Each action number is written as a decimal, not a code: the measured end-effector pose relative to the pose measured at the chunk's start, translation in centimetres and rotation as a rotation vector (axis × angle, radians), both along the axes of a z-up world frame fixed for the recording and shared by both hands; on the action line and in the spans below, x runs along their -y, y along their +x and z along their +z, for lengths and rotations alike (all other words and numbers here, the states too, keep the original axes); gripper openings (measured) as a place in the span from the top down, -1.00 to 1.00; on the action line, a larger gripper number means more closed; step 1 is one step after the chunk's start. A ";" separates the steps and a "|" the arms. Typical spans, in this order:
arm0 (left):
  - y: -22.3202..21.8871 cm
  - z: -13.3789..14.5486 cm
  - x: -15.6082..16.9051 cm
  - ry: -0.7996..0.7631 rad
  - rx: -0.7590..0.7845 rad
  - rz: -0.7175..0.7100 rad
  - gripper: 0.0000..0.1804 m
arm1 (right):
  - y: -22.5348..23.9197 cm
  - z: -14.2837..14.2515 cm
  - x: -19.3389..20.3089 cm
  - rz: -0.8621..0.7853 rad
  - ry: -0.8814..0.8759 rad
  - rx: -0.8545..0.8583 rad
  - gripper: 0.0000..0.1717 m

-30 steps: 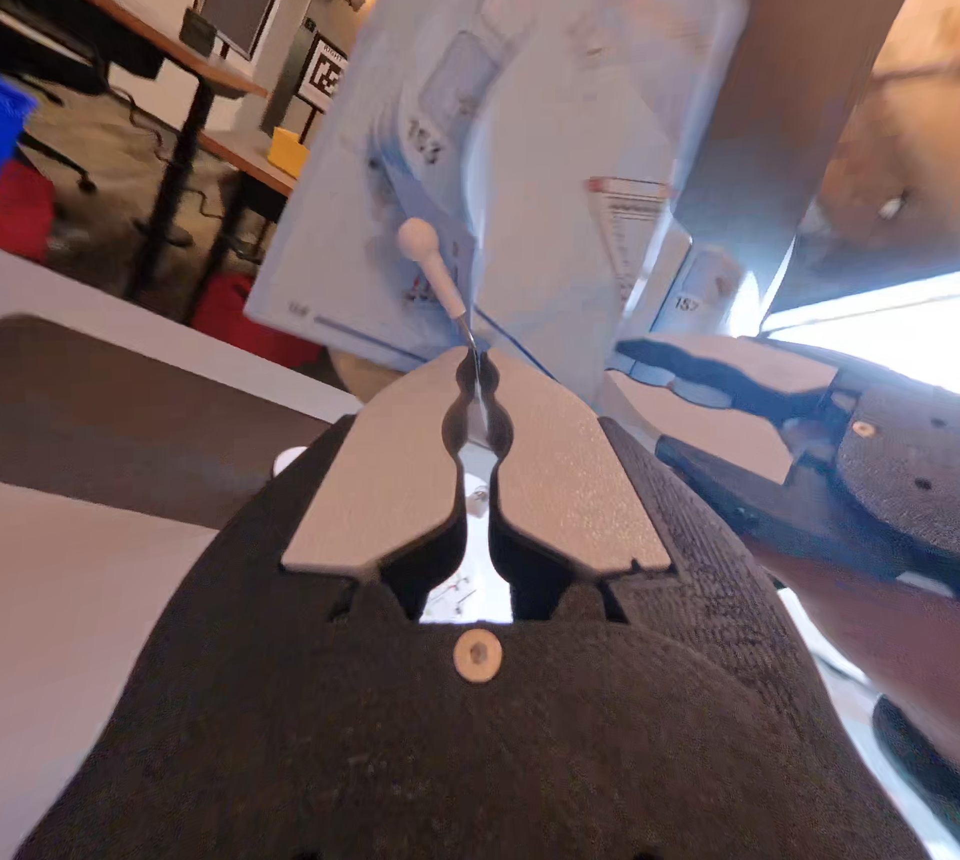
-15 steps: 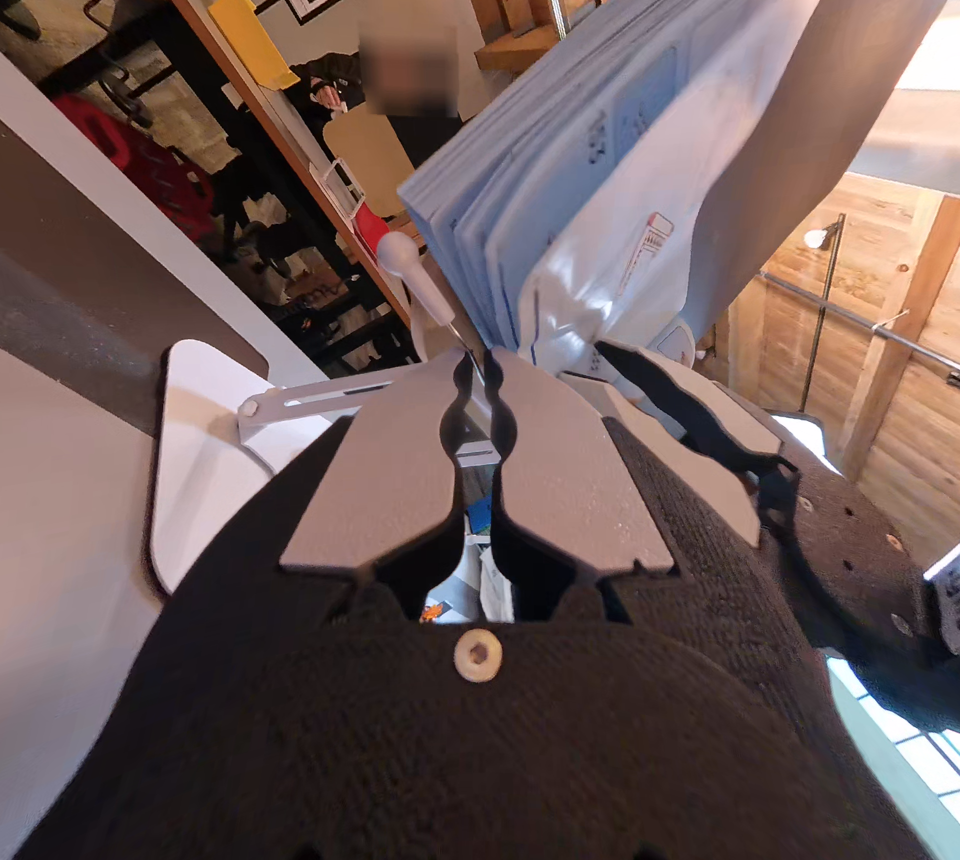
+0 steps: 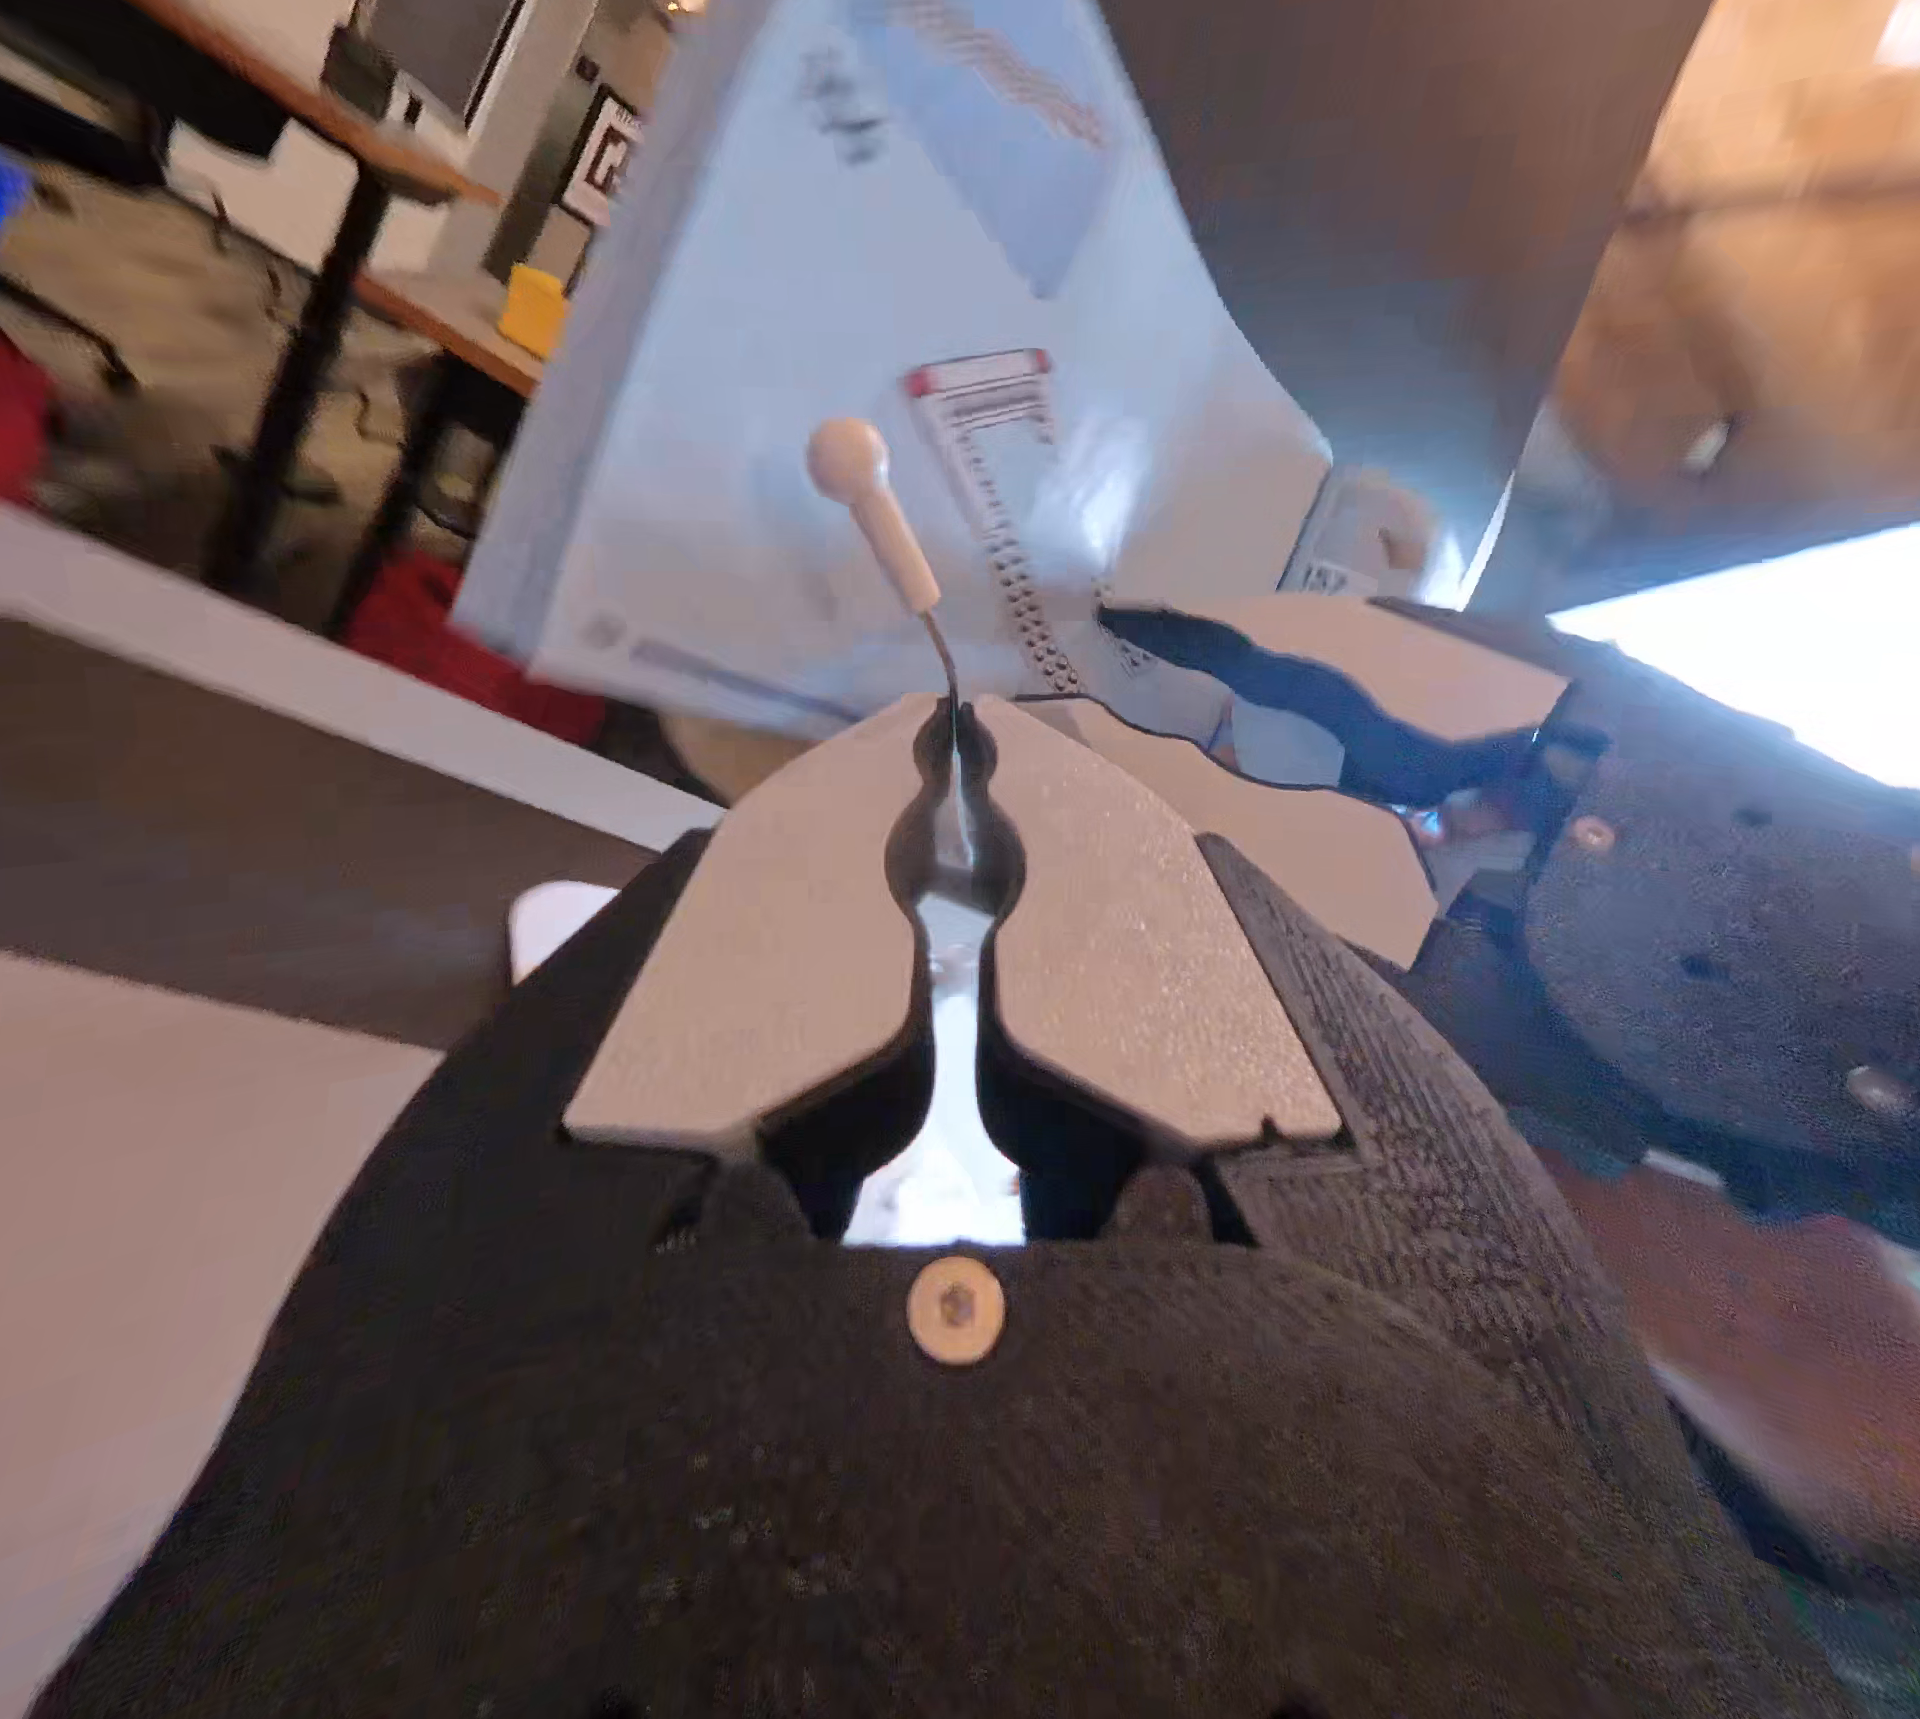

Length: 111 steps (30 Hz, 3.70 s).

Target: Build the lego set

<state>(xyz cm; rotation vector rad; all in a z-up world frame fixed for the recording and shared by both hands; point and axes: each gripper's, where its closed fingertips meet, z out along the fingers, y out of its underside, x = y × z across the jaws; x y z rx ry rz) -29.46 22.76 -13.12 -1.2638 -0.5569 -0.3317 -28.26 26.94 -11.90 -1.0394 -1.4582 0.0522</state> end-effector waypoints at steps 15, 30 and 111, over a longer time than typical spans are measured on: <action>1.8 1.1 -3.6 -0.420 -0.793 -0.040 0.98 | 5.6 -0.4 -2.3 0.138 -0.036 -0.113 0.65; 6.0 -1.9 -4.7 -0.700 -1.556 -0.231 0.92 | 6.3 -1.3 -2.7 0.187 -0.247 -0.134 0.62; -1.9 4.9 2.0 -0.131 -0.622 0.117 1.00 | 15.8 -3.3 -10.3 0.273 -1.274 -0.983 0.38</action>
